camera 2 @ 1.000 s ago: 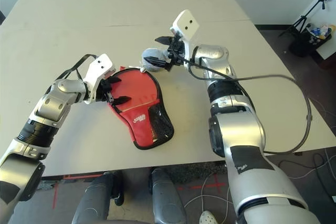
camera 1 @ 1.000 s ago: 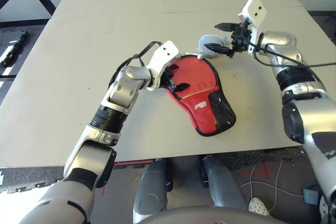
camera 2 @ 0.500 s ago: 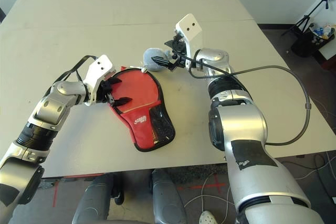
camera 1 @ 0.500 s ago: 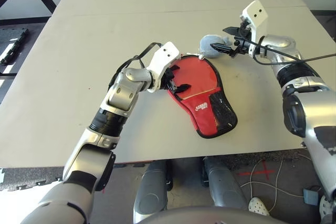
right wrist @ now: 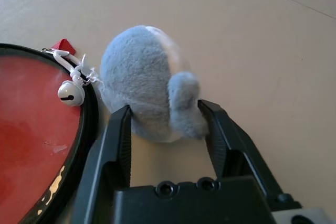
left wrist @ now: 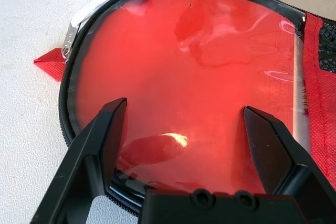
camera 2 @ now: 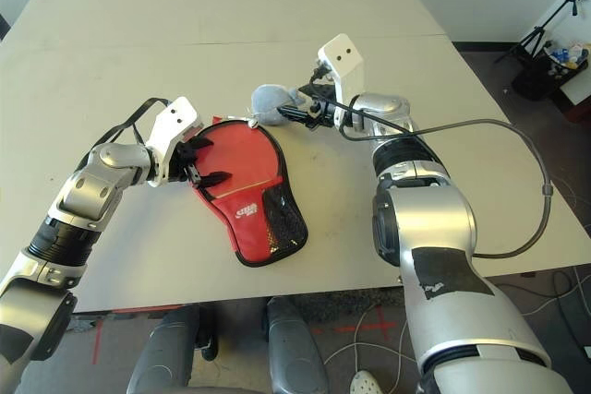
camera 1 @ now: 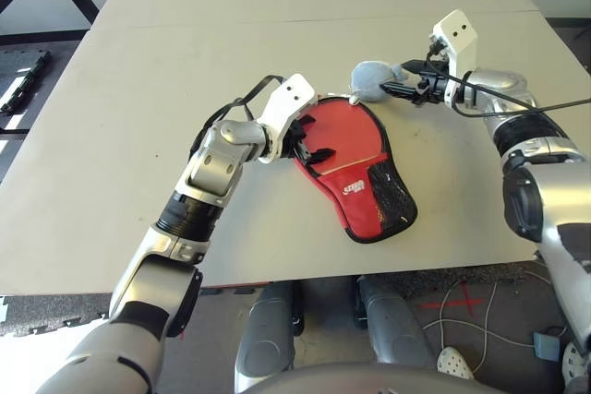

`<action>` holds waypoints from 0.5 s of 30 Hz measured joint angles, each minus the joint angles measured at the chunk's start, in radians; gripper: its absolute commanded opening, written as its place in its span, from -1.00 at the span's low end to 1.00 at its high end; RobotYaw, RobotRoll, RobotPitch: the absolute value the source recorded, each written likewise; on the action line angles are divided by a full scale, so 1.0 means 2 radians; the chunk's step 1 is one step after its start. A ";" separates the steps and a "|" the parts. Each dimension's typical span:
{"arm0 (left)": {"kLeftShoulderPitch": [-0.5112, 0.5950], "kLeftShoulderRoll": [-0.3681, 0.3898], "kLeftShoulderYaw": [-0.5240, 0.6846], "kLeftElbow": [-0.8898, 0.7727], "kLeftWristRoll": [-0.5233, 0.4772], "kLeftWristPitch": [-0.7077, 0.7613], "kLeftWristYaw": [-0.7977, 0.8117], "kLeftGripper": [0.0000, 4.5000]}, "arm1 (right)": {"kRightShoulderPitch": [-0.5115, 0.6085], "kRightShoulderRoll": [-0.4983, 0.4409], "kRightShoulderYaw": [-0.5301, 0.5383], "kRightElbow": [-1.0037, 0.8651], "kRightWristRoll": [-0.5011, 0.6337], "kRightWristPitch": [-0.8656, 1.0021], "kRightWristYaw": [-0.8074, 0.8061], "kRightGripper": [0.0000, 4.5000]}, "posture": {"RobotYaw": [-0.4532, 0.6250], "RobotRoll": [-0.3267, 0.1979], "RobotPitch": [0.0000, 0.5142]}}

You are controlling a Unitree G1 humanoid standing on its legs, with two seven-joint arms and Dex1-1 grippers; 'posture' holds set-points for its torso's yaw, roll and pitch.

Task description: Store the ping-pong paddle in its case and zip it.

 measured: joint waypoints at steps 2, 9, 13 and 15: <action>-0.001 0.000 0.000 0.002 0.000 0.000 0.000 1.00 | 0.001 0.002 0.000 0.000 0.000 0.000 0.000 -0.43 | -0.20 0.25 -0.10; -0.005 -0.002 -0.001 0.010 -0.001 -0.002 -0.001 1.00 | 0.001 0.007 -0.007 0.000 0.000 0.004 -0.008 -0.99 | -0.20 0.25 -0.11; -0.006 -0.004 -0.001 0.012 -0.001 -0.004 -0.001 1.00 | 0.001 0.007 -0.017 0.000 0.000 0.007 -0.004 -0.99 | -0.19 0.25 -0.11; -0.006 -0.006 -0.001 0.012 -0.001 -0.005 0.000 1.00 | 0.003 0.002 -0.021 0.000 0.002 0.012 0.006 -0.99 | -0.19 0.25 -0.11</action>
